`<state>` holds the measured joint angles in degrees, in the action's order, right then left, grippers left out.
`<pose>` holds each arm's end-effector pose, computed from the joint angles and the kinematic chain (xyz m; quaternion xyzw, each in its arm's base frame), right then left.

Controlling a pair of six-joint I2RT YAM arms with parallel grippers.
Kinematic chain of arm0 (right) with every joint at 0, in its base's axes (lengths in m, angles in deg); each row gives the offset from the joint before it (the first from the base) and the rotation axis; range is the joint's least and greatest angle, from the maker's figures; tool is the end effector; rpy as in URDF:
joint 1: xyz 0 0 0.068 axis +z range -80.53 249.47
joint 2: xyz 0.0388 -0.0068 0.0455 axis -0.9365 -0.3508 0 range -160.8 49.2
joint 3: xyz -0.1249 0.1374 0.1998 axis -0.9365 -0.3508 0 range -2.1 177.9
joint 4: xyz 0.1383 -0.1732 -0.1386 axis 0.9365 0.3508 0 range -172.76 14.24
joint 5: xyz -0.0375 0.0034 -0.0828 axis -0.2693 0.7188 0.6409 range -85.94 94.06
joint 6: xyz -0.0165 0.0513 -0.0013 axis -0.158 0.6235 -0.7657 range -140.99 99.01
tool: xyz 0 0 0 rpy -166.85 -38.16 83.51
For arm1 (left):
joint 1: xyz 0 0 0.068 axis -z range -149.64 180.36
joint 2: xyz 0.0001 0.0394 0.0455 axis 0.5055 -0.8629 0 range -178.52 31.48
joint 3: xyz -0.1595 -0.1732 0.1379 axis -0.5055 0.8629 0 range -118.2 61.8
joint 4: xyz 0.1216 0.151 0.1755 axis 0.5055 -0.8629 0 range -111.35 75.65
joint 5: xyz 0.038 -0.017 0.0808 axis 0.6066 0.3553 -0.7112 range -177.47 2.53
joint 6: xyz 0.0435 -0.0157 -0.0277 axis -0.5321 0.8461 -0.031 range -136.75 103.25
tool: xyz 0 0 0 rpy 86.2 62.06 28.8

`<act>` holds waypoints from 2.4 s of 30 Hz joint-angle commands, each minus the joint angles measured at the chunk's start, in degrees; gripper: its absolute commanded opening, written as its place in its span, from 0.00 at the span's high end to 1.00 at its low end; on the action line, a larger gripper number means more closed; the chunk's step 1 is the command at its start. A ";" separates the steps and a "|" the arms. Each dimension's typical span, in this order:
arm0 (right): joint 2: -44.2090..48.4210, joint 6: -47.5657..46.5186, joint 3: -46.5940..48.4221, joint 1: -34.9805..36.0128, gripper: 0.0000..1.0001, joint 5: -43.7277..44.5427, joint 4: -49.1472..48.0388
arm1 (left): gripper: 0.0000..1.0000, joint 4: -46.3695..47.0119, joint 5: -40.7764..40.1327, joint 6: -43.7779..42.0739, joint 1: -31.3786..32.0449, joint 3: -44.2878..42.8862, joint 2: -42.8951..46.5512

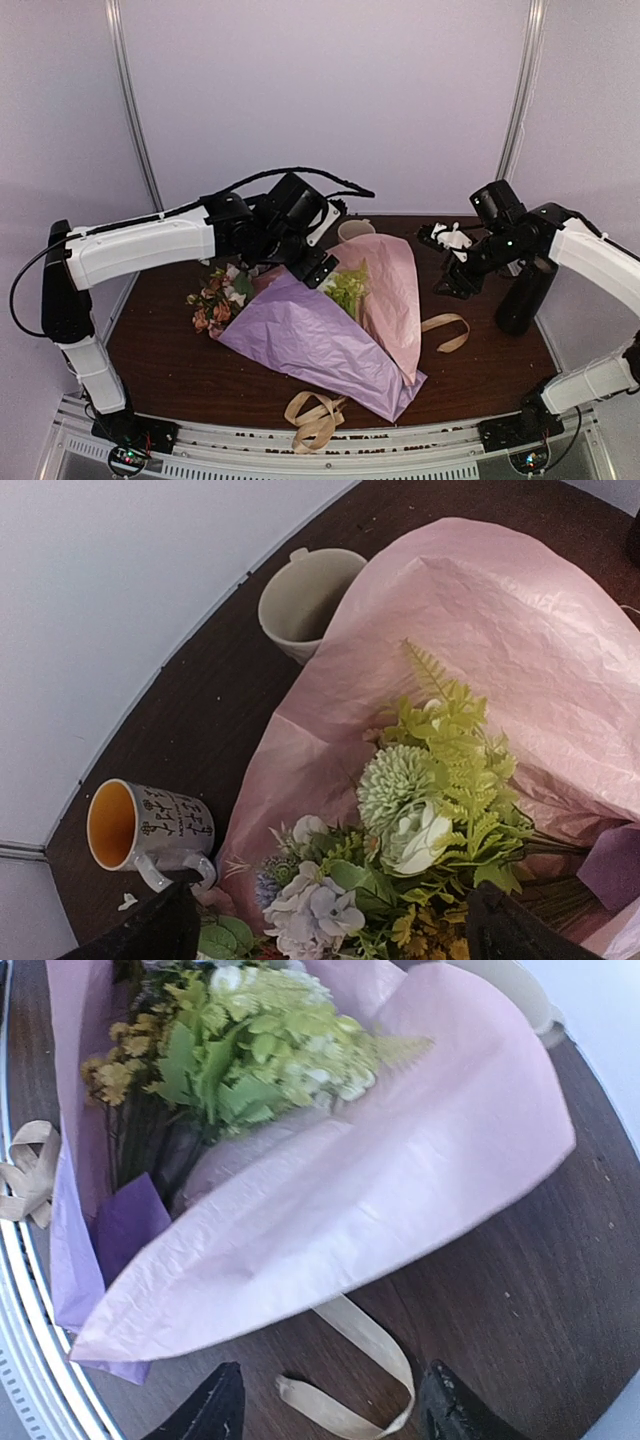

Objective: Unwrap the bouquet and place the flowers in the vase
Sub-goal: Unfold the folded wrapping paper from the folded wrapping paper, then unfold the two-thirds folded wrapping paper into folded wrapping paper, then unfold the quarter folded wrapping paper into folded wrapping paper.

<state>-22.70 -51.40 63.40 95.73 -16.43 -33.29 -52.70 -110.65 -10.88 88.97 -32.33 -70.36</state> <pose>0.2172 0.1211 0.3079 -0.4925 0.8032 0.1594 0.2947 0.2199 -0.3333 0.3216 0.3361 0.8474 -0.0379 0.4093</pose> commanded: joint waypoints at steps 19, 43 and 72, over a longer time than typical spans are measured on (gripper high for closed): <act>-21.09 -0.96 8.71 33.78 0.65 3.54 -1.03 | 0.05 1.46 -10.69 10.24 -0.28 17.23 24.93; -29.40 -4.32 13.88 53.29 0.60 2.03 2.61 | 0.19 0.77 5.10 16.64 3.53 38.75 37.68; -16.26 -5.91 -16.11 17.25 0.64 8.89 -6.70 | 0.36 8.71 14.39 16.54 10.03 42.73 19.29</act>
<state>-37.19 -55.97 50.13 113.50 -9.05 -38.45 -45.71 -96.64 7.02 98.83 11.54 -50.36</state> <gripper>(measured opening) 0.361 0.637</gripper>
